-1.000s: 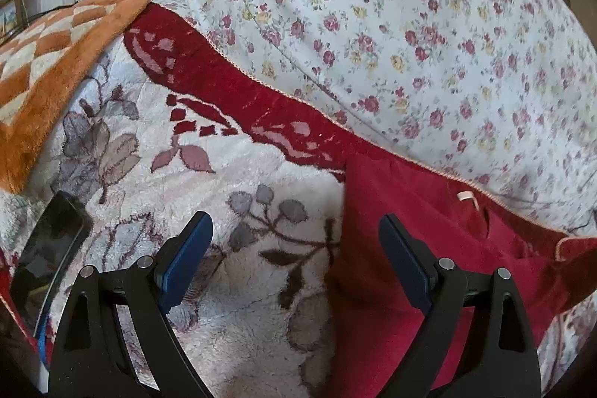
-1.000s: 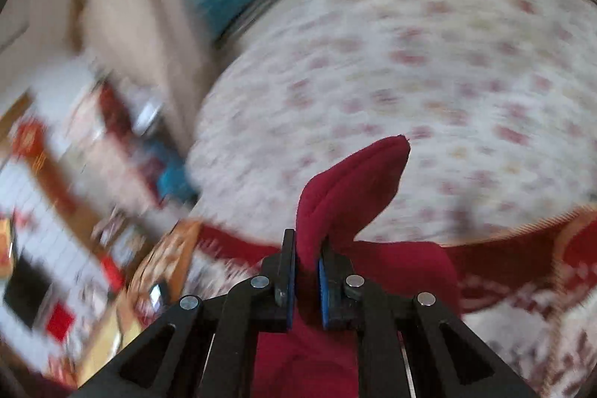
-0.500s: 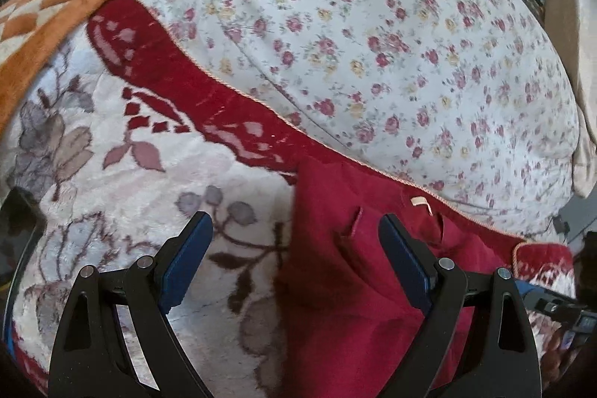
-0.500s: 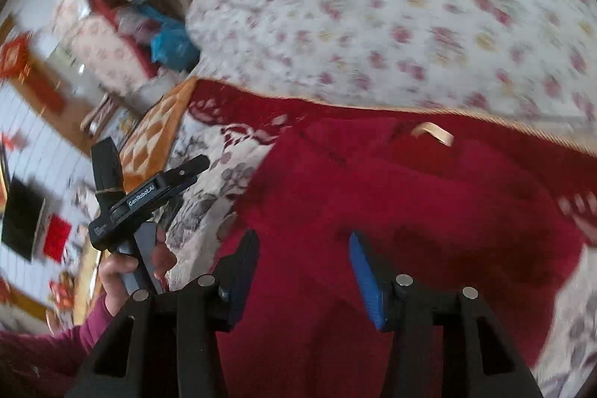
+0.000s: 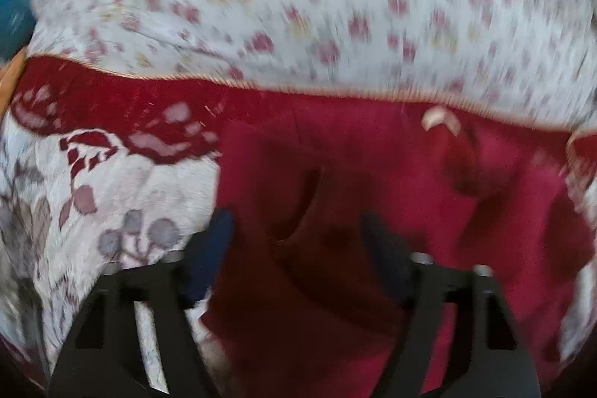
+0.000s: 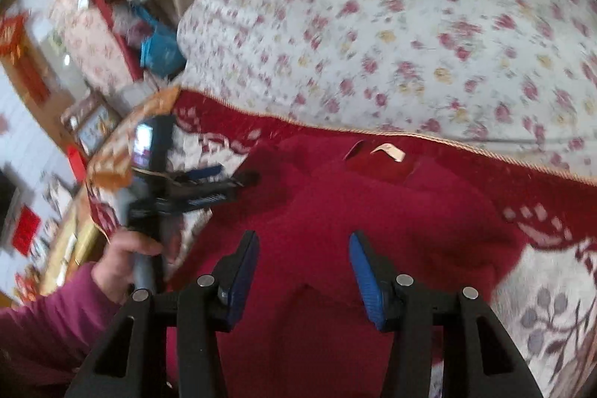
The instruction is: Fold small clothes
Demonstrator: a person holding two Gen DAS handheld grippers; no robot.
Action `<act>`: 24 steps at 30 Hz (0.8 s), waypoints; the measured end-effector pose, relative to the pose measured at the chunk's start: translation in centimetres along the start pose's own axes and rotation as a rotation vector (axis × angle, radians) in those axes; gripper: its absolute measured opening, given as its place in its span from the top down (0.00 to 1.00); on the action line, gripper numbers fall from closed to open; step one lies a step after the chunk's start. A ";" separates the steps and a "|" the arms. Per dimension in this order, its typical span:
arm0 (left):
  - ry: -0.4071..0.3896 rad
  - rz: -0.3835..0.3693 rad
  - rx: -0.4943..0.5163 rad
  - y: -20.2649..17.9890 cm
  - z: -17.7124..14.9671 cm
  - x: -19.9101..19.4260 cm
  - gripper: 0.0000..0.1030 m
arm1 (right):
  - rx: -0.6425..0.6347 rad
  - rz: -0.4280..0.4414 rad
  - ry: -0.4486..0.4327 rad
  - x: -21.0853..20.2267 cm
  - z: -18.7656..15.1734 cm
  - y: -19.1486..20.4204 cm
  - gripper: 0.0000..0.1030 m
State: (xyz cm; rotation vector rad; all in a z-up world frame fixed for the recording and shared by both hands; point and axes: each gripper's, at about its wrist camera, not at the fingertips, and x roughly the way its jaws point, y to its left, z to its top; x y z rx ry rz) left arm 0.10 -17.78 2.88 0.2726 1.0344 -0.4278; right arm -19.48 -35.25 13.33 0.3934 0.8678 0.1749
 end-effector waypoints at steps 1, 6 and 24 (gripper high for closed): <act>0.025 0.036 0.050 -0.9 0.1 0.9 0.44 | 0.022 -0.001 -0.013 -0.5 -0.3 -0.6 0.51; -0.022 0.048 0.086 -1.8 0.6 -1.5 0.92 | 0.100 -0.045 -0.064 -2.3 -1.1 -3.9 0.49; 0.031 -0.030 -0.063 0.5 1.2 -1.0 0.63 | 0.339 -0.092 -0.088 -2.6 -1.3 -9.9 0.33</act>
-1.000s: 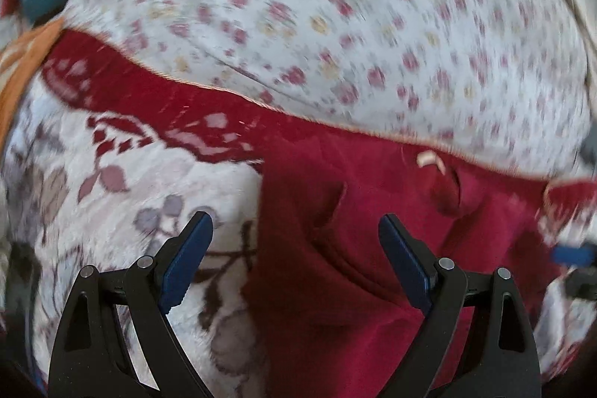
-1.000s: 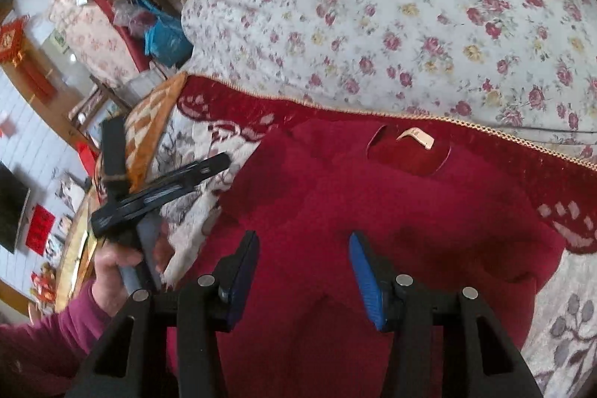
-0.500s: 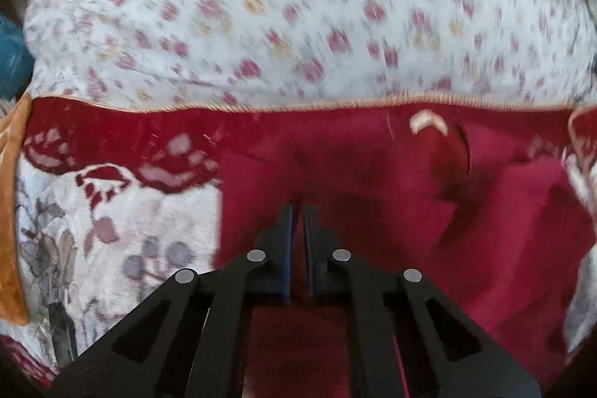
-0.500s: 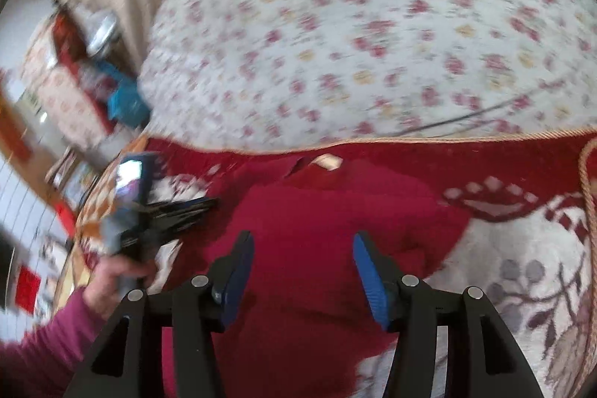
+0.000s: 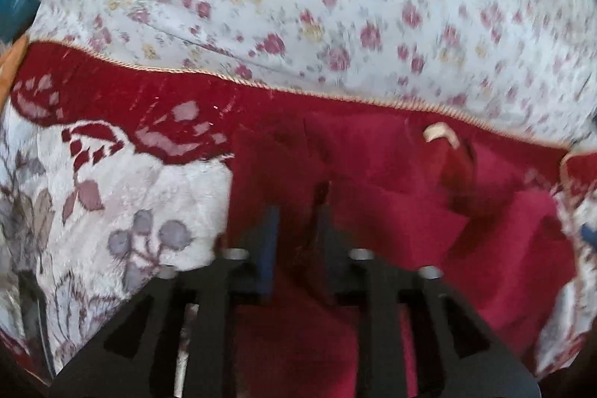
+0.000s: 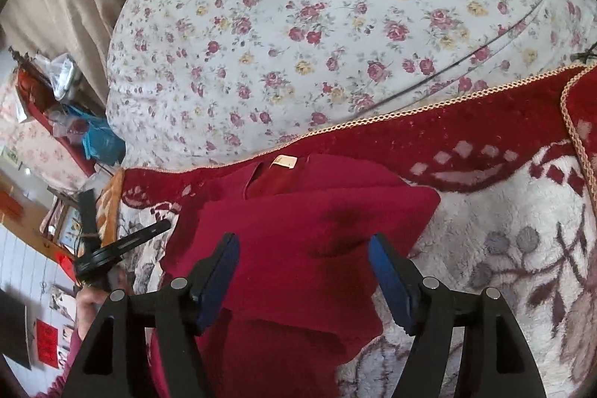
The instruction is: Fold small clothes
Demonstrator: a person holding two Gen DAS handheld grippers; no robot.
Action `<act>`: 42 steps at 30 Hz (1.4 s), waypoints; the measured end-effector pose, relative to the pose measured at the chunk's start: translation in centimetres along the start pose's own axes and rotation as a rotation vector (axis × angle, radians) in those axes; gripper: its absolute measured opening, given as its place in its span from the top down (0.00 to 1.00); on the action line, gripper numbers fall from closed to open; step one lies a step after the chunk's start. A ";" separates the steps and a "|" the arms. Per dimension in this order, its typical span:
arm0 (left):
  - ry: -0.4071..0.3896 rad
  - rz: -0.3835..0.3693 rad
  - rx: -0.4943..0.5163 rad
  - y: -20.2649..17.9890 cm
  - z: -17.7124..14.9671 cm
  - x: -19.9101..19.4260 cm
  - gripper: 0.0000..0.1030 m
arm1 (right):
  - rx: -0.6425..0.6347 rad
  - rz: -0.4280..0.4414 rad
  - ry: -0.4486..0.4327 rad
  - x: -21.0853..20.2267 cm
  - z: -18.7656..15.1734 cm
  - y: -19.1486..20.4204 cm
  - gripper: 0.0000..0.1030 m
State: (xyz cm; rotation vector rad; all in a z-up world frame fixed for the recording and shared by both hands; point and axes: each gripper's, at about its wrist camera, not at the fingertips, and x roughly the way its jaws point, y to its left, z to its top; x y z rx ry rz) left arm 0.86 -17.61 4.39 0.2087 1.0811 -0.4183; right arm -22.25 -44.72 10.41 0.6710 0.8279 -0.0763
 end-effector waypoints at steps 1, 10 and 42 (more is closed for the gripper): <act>0.022 0.028 0.034 -0.8 -0.1 0.9 0.52 | 0.000 0.000 0.001 0.1 -0.1 -0.1 0.33; -0.028 0.112 0.190 -3.7 -1.4 -0.4 0.91 | 0.029 -0.001 0.005 0.3 -0.2 -1.1 0.33; -0.081 0.018 -0.047 1.7 -3.6 -0.9 0.92 | -0.013 -0.216 0.080 1.5 -0.9 -1.1 0.53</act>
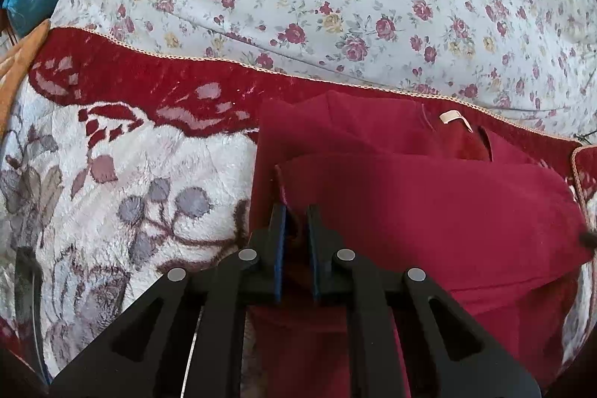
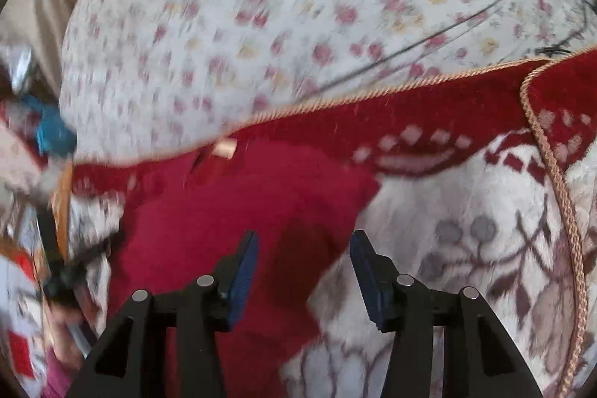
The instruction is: Fold small clothes
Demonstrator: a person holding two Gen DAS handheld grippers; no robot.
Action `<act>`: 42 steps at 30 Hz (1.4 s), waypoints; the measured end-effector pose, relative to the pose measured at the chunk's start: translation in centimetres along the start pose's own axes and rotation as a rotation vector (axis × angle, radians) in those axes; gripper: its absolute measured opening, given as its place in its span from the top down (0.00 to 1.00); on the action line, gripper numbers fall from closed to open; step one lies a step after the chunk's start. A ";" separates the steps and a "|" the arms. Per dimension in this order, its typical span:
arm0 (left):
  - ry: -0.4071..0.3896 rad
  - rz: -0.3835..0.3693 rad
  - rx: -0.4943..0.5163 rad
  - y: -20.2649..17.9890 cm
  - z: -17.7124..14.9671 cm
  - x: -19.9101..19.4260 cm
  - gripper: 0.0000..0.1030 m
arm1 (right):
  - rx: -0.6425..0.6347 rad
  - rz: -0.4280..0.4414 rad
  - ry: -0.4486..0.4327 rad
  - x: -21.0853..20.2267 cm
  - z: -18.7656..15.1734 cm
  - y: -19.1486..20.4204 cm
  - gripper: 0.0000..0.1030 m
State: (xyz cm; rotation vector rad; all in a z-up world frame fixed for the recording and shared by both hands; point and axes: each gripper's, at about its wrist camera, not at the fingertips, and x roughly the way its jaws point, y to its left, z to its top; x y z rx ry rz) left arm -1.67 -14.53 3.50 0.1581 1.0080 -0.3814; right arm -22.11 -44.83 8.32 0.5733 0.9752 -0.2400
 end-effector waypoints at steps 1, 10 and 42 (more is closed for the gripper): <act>0.001 -0.002 0.000 0.1 -0.1 0.0 0.90 | -0.046 -0.047 0.055 0.9 -0.9 0.8 0.53; 0.013 -0.029 -0.026 0.7 -0.3 -0.6 0.88 | -0.022 -0.079 0.015 -1.4 -2.2 0.4 0.52; -0.025 0.005 -0.006 0.7 -6.0 -5.0 0.46 | -0.052 -0.149 0.007 3.0 -3.7 2.5 0.75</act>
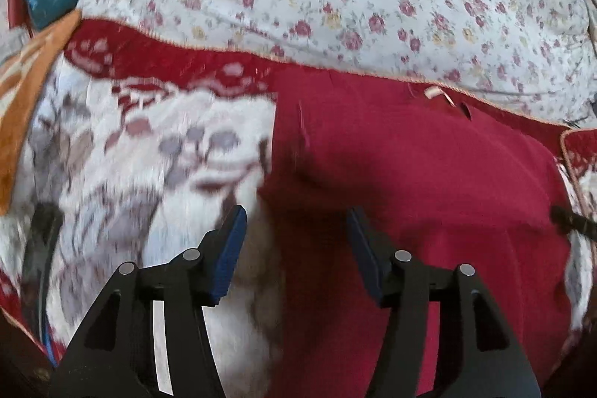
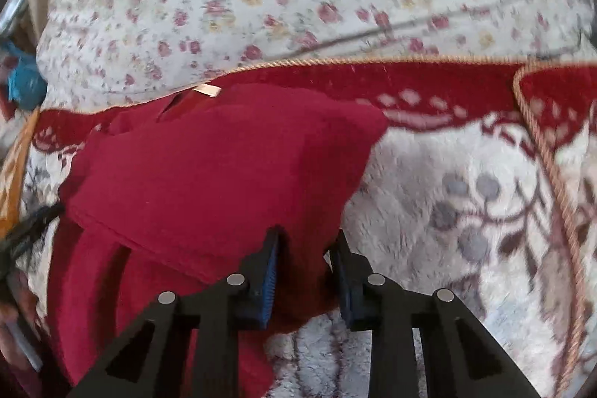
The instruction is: Fold small clothes
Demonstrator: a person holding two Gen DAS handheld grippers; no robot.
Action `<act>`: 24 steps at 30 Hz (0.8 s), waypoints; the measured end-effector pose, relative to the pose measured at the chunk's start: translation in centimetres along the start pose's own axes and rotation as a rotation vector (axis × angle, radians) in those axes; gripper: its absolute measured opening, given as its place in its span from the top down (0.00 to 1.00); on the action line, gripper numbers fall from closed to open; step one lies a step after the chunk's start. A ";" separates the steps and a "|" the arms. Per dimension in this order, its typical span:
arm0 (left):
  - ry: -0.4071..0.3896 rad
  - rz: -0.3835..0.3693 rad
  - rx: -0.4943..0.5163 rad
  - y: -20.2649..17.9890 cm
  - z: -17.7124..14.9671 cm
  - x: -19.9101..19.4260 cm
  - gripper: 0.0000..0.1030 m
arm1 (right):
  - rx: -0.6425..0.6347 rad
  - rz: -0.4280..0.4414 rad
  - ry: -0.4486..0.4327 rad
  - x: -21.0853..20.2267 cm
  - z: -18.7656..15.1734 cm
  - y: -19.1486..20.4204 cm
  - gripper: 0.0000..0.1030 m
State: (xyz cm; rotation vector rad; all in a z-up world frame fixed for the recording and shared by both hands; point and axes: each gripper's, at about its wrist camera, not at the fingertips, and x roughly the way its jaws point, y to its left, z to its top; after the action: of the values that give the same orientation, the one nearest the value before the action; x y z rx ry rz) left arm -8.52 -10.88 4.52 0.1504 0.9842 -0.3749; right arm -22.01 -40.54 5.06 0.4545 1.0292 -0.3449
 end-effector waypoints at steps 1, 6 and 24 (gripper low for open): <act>0.013 -0.003 0.003 0.1 -0.6 -0.3 0.46 | 0.024 0.011 -0.004 -0.2 0.0 -0.4 0.75; 0.037 -0.019 0.042 0.0 -4.1 -2.4 0.46 | 0.170 0.092 -0.020 -3.4 -1.5 -2.2 0.50; 0.059 -0.033 0.032 1.0 -9.9 -6.9 0.46 | 0.065 0.132 -0.062 -2.6 -5.0 0.3 0.87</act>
State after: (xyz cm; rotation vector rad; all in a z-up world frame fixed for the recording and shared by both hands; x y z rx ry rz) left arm -19.33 -5.44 4.79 0.1749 1.0399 -0.4188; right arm -26.76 -37.53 5.23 0.5645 0.9249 -0.2734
